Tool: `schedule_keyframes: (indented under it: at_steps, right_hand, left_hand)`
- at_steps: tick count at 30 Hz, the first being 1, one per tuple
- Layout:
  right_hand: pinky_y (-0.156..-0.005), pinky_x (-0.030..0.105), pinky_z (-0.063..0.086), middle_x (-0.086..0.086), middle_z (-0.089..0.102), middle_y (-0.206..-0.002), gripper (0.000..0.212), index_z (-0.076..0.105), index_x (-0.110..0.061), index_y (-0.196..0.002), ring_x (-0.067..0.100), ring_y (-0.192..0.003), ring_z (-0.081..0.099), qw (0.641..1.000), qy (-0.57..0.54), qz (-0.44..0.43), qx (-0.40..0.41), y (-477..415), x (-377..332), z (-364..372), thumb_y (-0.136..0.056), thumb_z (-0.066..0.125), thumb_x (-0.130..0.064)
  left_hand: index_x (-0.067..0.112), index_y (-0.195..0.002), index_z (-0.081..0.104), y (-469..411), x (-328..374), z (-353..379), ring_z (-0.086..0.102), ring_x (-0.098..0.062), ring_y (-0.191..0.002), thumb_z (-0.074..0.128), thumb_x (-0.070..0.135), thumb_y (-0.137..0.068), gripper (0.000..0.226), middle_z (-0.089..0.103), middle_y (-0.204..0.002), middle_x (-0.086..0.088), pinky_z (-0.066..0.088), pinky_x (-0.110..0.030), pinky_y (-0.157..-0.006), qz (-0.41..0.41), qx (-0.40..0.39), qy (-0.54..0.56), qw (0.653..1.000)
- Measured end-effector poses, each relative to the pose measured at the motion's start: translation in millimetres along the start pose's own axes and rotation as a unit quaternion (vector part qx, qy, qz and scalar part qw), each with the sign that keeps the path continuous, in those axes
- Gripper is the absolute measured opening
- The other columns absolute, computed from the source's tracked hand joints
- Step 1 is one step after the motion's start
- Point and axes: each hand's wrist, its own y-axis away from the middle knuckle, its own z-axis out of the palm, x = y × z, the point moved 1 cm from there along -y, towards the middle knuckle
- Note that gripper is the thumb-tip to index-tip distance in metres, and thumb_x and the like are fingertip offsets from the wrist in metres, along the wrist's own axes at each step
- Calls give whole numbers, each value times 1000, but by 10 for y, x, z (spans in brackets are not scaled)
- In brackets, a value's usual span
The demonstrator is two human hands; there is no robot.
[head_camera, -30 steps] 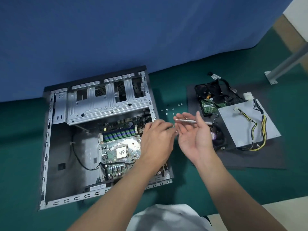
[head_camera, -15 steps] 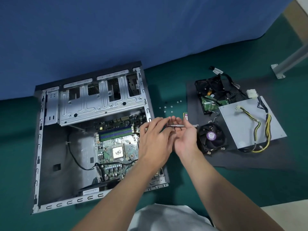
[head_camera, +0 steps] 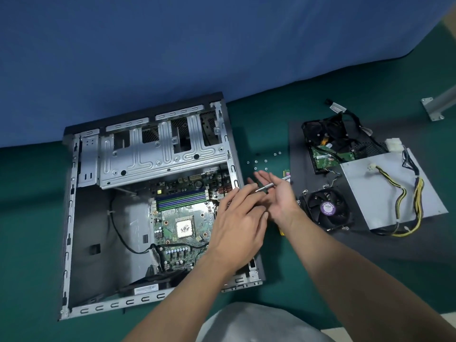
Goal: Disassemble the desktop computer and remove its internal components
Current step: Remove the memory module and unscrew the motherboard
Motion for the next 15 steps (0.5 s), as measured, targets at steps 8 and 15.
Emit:
schedule_keyframes:
  at_steps: [8,15]
  right_hand:
    - [-80,32,48,2,67,-100,44,74,-16,-97,15,-93,57,969,186,-160,-40,559,-549,271,-96,44,-48]
    - [-38,22,23,-3,43,-48,41,71,-10,-76,9,-41,30,881,380,-263,-100,969,-560,880,-93,53,-43]
  left_hand:
    - [22,-152,25,458,-210,-93,4,-7,-148,23,46,-106,52,17,-160,5,4,-34,-120,28,-74,-26,997]
    - [21,-149,30,1028,-894,-420,23,-14,-145,8,56,-100,65,20,-155,5,14,-38,-117,-124,-88,-56,987]
